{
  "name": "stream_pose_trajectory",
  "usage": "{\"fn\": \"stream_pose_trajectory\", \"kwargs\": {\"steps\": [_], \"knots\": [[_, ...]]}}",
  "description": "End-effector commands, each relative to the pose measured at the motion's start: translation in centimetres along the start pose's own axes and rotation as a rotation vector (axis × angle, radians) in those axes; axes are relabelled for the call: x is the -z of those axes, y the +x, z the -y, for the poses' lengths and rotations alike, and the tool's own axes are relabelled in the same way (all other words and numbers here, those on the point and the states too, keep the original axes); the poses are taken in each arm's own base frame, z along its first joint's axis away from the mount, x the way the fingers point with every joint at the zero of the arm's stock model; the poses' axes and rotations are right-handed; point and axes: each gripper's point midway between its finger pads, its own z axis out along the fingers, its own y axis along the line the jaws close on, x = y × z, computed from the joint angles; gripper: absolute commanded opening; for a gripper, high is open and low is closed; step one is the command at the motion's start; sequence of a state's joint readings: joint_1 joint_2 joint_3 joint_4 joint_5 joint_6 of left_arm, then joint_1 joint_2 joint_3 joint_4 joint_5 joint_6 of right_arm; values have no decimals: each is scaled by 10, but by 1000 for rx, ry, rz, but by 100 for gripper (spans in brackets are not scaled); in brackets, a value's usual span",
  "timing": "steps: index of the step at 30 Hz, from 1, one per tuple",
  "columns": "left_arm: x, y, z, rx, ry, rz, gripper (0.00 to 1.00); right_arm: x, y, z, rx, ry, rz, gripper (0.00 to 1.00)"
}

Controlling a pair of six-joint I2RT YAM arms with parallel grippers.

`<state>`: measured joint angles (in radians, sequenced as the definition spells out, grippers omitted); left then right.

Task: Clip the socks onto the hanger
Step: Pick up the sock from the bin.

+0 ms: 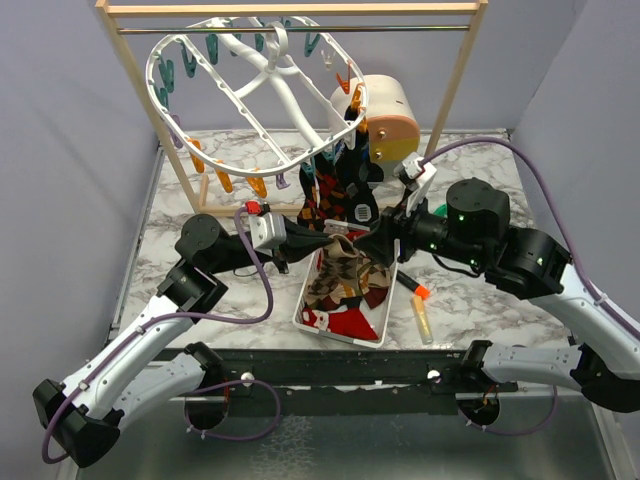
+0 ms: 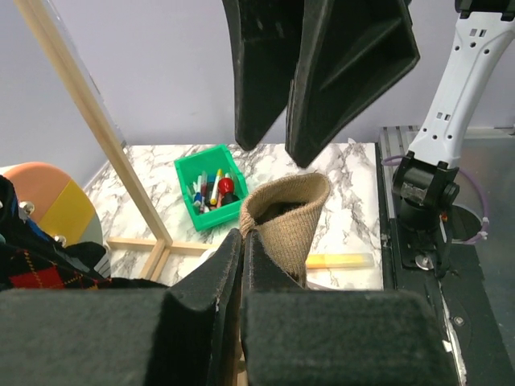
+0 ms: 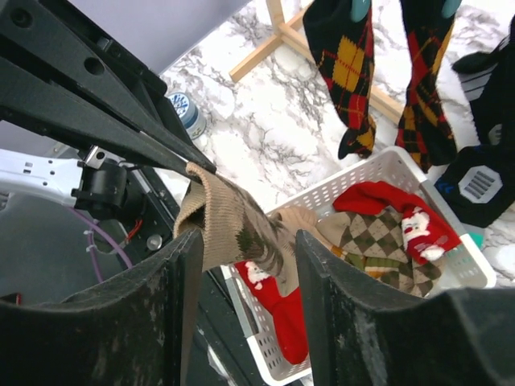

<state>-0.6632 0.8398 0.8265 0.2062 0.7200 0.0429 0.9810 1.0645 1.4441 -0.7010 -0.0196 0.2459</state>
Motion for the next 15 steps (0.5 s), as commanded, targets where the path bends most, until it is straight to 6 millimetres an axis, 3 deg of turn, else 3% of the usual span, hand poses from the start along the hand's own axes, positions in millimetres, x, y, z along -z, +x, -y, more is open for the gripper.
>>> {"fn": "stream_pose_trajectory", "kwargs": {"steps": [1,9,15], "knots": [[0,-23,6,-31,39,50,0,9,-8,6,60,35,-12,56],[-1,-22,5,-28,34,49,0,1,-15,-7,89,-30,-40,59],[-1,-24,4,-29,30,51,0,-13,-3,-4,97,-20,-105,60]]}}
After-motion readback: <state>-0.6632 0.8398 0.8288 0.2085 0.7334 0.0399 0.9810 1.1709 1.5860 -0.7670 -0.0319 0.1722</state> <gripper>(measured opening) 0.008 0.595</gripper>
